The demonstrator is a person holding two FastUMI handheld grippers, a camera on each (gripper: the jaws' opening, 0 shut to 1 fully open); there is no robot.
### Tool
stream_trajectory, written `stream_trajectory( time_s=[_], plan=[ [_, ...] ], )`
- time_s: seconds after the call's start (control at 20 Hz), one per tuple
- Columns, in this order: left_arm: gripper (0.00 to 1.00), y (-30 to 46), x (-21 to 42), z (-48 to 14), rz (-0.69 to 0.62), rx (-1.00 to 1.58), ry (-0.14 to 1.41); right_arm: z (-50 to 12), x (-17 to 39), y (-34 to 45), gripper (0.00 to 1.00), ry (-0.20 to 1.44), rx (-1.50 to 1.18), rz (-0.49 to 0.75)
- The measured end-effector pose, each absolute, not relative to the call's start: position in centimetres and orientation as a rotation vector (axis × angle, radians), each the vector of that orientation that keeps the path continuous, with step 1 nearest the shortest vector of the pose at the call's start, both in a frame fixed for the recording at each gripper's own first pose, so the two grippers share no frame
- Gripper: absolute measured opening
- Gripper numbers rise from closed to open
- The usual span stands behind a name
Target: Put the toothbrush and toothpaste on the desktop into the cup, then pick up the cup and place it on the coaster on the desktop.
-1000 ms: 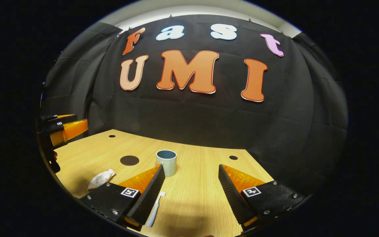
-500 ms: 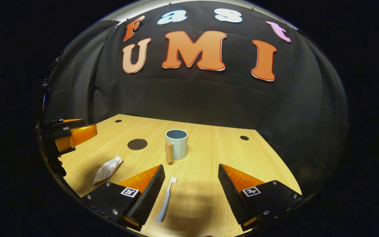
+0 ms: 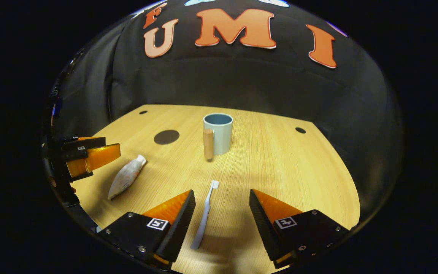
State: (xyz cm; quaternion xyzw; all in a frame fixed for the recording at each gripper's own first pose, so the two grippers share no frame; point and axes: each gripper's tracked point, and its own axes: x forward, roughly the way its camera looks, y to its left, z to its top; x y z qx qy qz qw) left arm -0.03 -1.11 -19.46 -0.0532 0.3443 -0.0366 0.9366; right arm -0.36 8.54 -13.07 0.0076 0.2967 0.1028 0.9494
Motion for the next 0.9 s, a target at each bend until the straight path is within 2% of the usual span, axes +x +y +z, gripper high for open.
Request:
stream_trajectory(
  time_s=[0.3, 0.5, 0.55, 0.65, 0.7, 0.85, 0.9],
  plan=[
    [0.98, -0.7, -1.3, -23.5, -0.069, -0.129, 0.844, -15.8, 0.0, 10.1, 0.77, 0.728, -0.007, 0.246],
    [0.98, -0.3, -1.9, -25.3, -0.057, -0.125, 0.909, -17.8, 0.0, 11.4, 0.57, 0.824, 0.008, 0.280],
    [0.98, -0.4, -2.0, -25.7, -0.049, -0.124, 0.932, -18.3, 0.1, 11.6, 0.59, 0.836, -0.002, 0.278],
    [0.98, -0.4, -1.8, -26.1, -0.044, -0.130, 0.960, -19.3, 0.2, 11.8, 0.48, 0.864, -0.012, 0.274],
    [0.99, -0.5, -1.9, -26.4, -0.049, -0.131, 0.974, -19.5, 0.2, 12.0, 0.51, 0.880, -0.010, 0.277],
    [0.99, -1.9, -2.0, -27.5, -0.070, -0.131, 1.018, -19.4, 0.4, 11.7, 0.49, 0.891, 0.019, 0.264],
    [0.95, -2.3, -2.2, -28.2, -0.072, -0.135, 1.045, -19.5, 0.5, 11.6, 0.53, 0.898, 0.021, 0.259]
  ],
)
